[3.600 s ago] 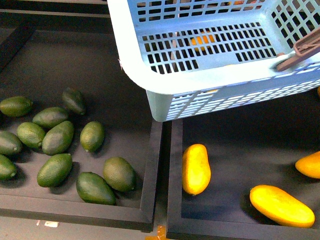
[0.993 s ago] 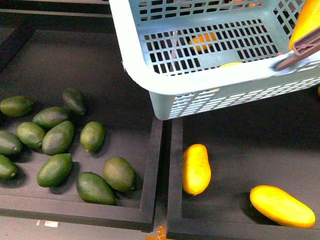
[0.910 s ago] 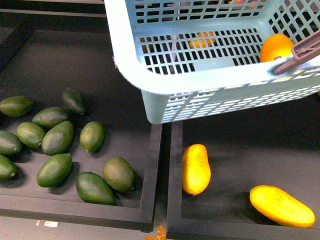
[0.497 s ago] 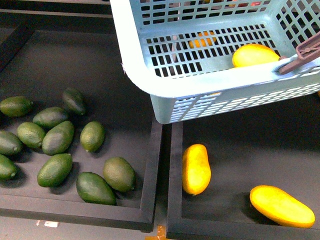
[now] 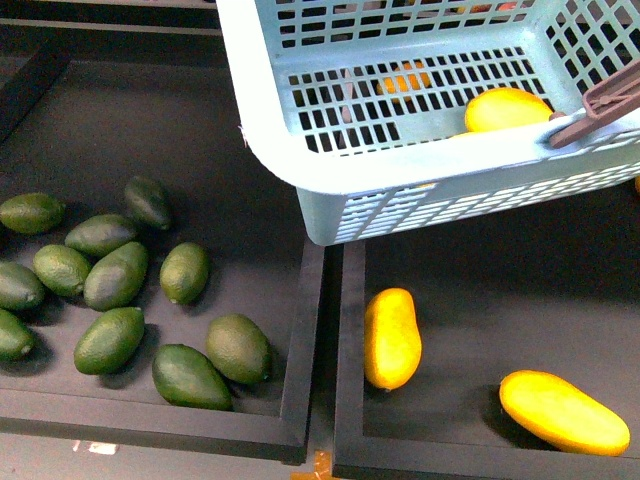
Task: Pick lemon and mango into basket
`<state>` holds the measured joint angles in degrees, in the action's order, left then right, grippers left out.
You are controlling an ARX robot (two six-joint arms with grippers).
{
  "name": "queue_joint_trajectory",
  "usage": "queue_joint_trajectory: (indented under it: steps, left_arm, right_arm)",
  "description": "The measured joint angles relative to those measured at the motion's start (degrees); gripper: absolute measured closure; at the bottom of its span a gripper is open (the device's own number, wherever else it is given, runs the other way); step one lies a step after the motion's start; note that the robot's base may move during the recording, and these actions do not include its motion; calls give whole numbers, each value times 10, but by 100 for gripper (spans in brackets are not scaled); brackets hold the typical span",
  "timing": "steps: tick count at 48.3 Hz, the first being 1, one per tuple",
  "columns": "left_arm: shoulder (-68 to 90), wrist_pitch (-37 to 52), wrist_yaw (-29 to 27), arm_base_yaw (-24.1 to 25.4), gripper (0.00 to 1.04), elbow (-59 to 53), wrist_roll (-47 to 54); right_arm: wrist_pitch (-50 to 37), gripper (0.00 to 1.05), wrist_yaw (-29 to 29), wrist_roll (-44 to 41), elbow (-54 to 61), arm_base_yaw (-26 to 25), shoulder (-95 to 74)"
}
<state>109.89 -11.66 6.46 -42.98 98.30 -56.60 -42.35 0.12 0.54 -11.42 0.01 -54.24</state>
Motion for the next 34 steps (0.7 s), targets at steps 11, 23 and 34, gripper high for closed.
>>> queue_joint_trajectory:
  steps: [11, 23, 34]
  left_arm:
    - [0, 0, 2, 0, 98, 0, -1]
    - [0, 0, 1, 0, 98, 0, -1]
    - [0, 0, 1, 0, 98, 0, -1]
  right_arm:
    - [38, 103, 0, -2, 54, 0, 90]
    - [89, 103, 0, -2, 80, 0, 169]
    - [95, 103, 0, -2, 104, 0, 205]
